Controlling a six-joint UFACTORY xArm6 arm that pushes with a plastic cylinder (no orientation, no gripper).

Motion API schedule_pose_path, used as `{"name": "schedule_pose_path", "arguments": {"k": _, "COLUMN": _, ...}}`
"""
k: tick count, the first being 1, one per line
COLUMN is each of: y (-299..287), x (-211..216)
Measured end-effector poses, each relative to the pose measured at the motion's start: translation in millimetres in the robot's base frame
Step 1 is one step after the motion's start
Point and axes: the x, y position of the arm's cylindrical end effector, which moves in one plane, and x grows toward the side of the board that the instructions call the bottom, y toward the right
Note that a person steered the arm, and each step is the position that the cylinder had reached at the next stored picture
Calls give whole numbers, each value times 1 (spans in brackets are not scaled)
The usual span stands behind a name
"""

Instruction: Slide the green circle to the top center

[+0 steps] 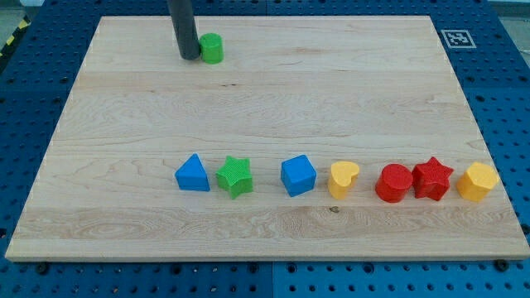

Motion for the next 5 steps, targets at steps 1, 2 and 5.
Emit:
{"name": "schedule_pose_path", "arguments": {"k": 1, "y": 0, "x": -25}}
{"name": "schedule_pose_path", "arguments": {"k": 2, "y": 0, "x": -16}}
{"name": "schedule_pose_path", "arguments": {"k": 5, "y": 56, "x": 15}}
